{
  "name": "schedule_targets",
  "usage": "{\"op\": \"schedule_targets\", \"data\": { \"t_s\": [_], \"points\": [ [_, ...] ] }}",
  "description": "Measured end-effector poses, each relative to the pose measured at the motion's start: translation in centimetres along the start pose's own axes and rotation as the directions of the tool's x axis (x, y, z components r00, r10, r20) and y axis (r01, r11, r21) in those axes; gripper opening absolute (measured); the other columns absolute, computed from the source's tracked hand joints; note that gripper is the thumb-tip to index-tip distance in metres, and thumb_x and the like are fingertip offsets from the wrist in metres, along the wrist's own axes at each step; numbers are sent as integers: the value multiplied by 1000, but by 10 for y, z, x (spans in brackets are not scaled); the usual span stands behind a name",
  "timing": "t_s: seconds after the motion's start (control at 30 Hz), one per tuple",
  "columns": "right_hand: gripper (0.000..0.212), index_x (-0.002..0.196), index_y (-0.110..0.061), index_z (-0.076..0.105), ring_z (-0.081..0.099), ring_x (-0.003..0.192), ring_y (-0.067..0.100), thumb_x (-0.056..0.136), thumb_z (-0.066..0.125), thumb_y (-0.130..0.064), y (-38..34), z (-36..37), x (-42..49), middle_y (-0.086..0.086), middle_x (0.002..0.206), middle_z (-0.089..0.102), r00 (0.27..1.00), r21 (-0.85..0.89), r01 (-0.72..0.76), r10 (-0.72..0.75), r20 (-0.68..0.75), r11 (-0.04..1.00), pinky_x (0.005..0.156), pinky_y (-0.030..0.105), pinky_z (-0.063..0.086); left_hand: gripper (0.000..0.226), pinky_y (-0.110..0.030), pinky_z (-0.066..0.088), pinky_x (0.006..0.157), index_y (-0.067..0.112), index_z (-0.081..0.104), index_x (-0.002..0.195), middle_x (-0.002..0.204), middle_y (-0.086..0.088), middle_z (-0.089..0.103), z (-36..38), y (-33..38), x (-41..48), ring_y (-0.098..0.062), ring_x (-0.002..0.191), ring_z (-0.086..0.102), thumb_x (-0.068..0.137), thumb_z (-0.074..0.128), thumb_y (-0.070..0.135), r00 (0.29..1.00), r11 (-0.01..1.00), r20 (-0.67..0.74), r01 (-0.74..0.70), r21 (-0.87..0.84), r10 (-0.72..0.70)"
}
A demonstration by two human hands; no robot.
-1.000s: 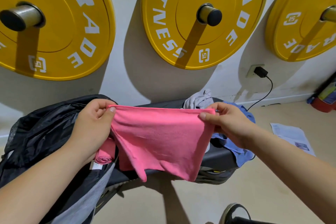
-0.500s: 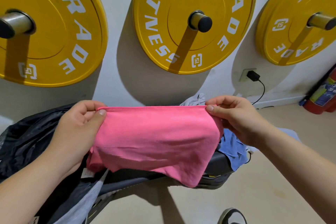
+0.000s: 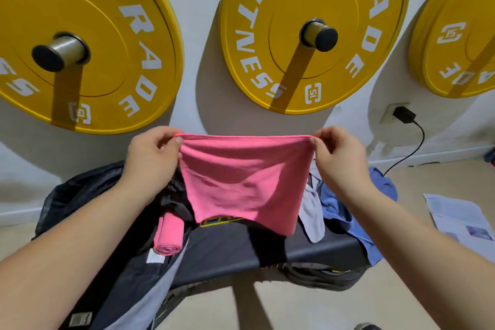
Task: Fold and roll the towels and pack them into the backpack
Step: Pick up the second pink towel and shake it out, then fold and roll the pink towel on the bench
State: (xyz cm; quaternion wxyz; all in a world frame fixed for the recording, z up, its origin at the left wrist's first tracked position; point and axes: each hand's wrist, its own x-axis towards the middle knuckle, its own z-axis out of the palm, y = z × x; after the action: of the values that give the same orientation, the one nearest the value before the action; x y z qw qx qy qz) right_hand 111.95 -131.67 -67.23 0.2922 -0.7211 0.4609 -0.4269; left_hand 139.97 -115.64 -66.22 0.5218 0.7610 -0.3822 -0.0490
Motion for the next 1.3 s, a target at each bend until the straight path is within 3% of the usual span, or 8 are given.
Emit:
{"op": "schedule_targets", "data": {
  "t_s": [0.17, 0.27, 0.4, 0.63, 0.73, 1.0, 1.17, 1.3],
  "points": [
    [6, 103, -20, 66, 69, 94, 6, 99, 62, -17, 1, 10, 10, -12, 100, 72, 996, 159, 94, -94, -9, 983, 84, 22, 53, 15, -33, 59, 81, 14, 71, 103, 83, -4, 73, 5, 2, 23, -15, 76, 71, 97, 59, 9, 997, 994, -64, 33, -103, -39],
    [6, 100, -20, 66, 67, 89, 1, 99, 62, -16, 19, 11, 3, -12, 94, 71, 992, 61, 99, -103, 72, 993, 78, 13, 49, 12, -13, 47, 64, 15, 72, 98, 81, -4, 73, 11, -18, 2, -9, 68, 62, 95, 62, 9, 999, 1000, -19, 30, 5, -29],
    [9, 88, -19, 64, 61, 71, -3, 96, 63, -15, 58, 15, -17, -10, 77, 68, 954, -131, 16, 24, 298, 991, 63, 9, 43, 15, -19, 40, 56, 16, 73, 90, 71, -12, 70, 23, -67, -38, -15, 59, 53, 92, 64, 4, 971, 986, 192, 119, 112, -139],
    [11, 84, -21, 64, 64, 82, 17, 93, 70, -19, 100, 15, -56, -4, 86, 69, 753, -430, 34, 260, 604, 902, 66, 14, 44, 19, -19, 48, 71, 25, 73, 82, 80, 5, 74, 22, -119, -93, -7, 73, 64, 88, 67, 8, 729, 926, 615, 67, 373, -301],
    [6, 87, -23, 65, 63, 83, 15, 91, 70, -24, 98, 8, -69, -5, 90, 69, 651, -493, 80, 329, 684, 866, 69, 21, 48, 16, -11, 46, 65, 19, 72, 90, 81, 2, 75, 18, -122, -108, -2, 67, 61, 92, 62, 7, 648, 916, 676, 89, 391, -352],
    [4, 91, -23, 65, 67, 65, 12, 93, 62, -20, 94, -13, -93, 0, 83, 72, 437, -565, 64, 486, 757, 822, 61, 23, 58, 14, -34, 55, 66, 15, 64, 94, 78, -12, 77, 5, -117, -121, -19, 62, 66, 97, 51, 12, 448, 854, 728, 233, 465, -519],
    [7, 95, -9, 67, 66, 56, 20, 95, 64, -16, 91, -14, -87, 21, 89, 75, 514, -504, -142, 499, 698, 852, 52, 33, 58, 13, -23, 42, 49, 15, 62, 90, 63, -10, 73, 18, -114, -113, -23, 60, 56, 97, 53, 10, 512, 850, 681, 253, 463, -523],
    [11, 91, -12, 68, 62, 52, 16, 96, 66, -22, 91, 2, -66, 12, 75, 72, 624, -503, -139, 470, 624, 853, 44, 24, 49, 18, -18, 42, 58, 18, 63, 80, 60, 3, 68, 35, -113, -99, -14, 60, 62, 93, 55, 8, 700, 879, 576, 159, 450, -421]
  ]
}}
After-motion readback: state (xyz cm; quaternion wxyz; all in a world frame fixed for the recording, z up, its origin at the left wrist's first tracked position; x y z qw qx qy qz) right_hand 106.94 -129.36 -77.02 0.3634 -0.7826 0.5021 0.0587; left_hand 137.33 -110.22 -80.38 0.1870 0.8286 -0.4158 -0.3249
